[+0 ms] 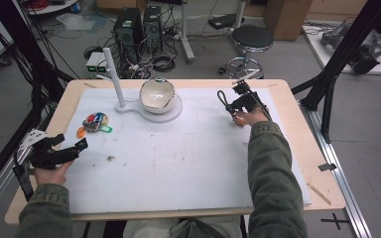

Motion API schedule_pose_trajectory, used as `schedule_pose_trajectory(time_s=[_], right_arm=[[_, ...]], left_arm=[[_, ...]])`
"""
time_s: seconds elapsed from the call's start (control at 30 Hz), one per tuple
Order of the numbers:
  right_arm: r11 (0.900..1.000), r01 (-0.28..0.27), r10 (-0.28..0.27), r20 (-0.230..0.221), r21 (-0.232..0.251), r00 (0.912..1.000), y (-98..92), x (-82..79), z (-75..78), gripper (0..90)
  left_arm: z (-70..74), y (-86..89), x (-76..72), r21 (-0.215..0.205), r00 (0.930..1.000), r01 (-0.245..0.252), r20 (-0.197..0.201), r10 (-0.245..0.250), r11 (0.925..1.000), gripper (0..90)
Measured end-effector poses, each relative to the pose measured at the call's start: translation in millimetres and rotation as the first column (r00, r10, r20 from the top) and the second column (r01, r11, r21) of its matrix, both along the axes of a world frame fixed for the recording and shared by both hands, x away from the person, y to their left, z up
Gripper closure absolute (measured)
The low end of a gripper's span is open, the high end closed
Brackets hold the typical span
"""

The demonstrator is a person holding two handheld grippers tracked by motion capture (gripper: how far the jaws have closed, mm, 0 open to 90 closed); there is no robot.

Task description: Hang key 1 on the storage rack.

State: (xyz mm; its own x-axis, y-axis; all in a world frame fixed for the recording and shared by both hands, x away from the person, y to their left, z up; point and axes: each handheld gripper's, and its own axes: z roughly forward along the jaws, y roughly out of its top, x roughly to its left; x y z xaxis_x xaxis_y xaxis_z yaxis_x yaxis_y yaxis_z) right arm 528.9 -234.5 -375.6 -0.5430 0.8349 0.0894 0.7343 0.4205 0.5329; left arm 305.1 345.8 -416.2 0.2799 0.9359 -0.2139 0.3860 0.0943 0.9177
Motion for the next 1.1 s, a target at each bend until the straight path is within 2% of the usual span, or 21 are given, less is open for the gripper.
schedule_pose_trajectory(time_s=[0.13,0.17,0.33,0.57,0.63,0.67,0.77,0.9,1.03,1.1], right_arm=[[1.000,-0.021,0.021,0.022,0.020,0.9995,3.4,-6.8,9.7,75.8],[0.999,-0.033,0.032,0.042,0.022,0.9986,5.5,-11.5,15.2,75.8],[0.997,-0.070,0.066,0.084,0.038,0.9943,12.8,-22.1,26.1,75.9],[0.991,-0.117,0.111,0.098,0.060,0.9890,25.3,-33.9,35.3,75.8],[0.987,-0.132,0.123,0.111,0.086,0.9862,29.2,-37.6,39.0,75.8],[0.982,-0.151,0.137,0.119,0.118,0.9835,32.7,-41.5,43.4,75.8],[0.976,-0.167,0.149,0.131,0.137,0.9801,34.9,-43.9,46.9,75.8],[0.972,-0.183,0.162,0.138,0.151,0.9770,40.8,-49.5,56.5,75.8],[0.963,-0.222,0.197,0.165,0.154,0.9665,51.5,-57.6,71.1,75.8],[0.962,-0.226,0.201,0.165,0.152,0.9657,53.4,-58.6,73.6,75.8]], left_arm=[[-0.1,-0.4,0.5,-0.001,1.0000,0.001,0.000,-0.001,1.0000,4.4],[0.0,-0.4,0.5,-0.002,1.0000,0.001,0.002,-0.001,1.0000,4.4],[0.3,-0.1,1.1,-0.011,1.0000,0.004,0.009,-0.004,0.9999,4.4],[0.0,-2.0,3.2,-0.009,0.9999,0.011,0.005,-0.010,0.9999,4.4],[0.0,-2.0,3.2,-0.010,0.9999,0.011,0.007,-0.011,0.9999,4.4],[0.1,-1.9,3.2,-0.011,0.9999,0.013,0.008,-0.013,0.9999,4.4],[0.1,-1.6,3.0,-0.012,0.9999,0.013,0.010,-0.013,0.9998,4.4],[0.1,-1.8,3.1,-0.012,0.9999,0.014,0.009,-0.014,0.9998,4.4],[0.4,-2.0,2.7,-0.012,0.9998,0.017,0.010,-0.017,0.9998,4.4],[0.5,-1.9,2.5,-0.012,0.9998,0.016,0.010,-0.016,0.9998,4.4]])
